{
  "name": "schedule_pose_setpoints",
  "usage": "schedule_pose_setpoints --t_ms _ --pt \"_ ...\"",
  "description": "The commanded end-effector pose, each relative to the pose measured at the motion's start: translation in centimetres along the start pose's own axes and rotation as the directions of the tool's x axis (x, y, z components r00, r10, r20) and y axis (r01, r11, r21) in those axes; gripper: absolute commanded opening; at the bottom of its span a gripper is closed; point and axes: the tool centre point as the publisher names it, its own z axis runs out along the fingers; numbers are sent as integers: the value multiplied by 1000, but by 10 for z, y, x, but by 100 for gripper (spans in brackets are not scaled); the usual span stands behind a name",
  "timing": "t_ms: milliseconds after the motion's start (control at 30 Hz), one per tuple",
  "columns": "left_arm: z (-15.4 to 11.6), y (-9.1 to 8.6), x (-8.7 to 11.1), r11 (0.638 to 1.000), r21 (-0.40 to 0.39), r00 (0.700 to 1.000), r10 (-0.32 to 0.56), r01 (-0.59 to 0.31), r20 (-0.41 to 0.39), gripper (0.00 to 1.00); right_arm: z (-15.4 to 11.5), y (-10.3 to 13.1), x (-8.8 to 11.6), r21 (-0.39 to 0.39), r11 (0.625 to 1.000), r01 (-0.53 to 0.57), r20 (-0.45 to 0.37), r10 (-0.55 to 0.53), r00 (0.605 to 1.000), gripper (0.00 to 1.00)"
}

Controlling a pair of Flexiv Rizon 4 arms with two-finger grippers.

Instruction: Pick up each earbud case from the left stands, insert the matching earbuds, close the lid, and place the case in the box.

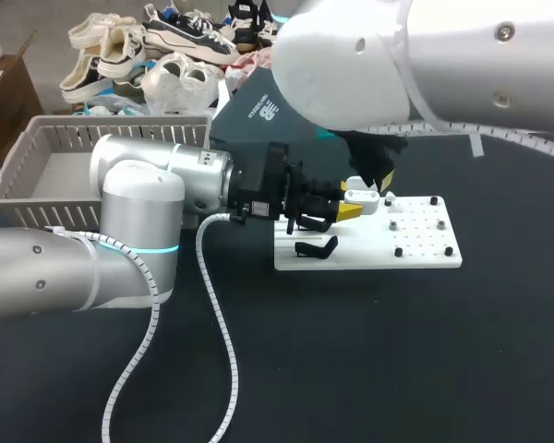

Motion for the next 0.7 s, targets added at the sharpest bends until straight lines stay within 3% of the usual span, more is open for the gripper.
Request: schedule_pose_setpoints --t_ms 33,700 --pt "0 1 0 1000 1 1000 1 -1 0 0 -2 2 0 12 1000 0 -1 0 1000 0" --pt "0 1 0 1000 1 1000 1 -1 0 0 3 14 -1 39 995 -97 -92 100 991 0"
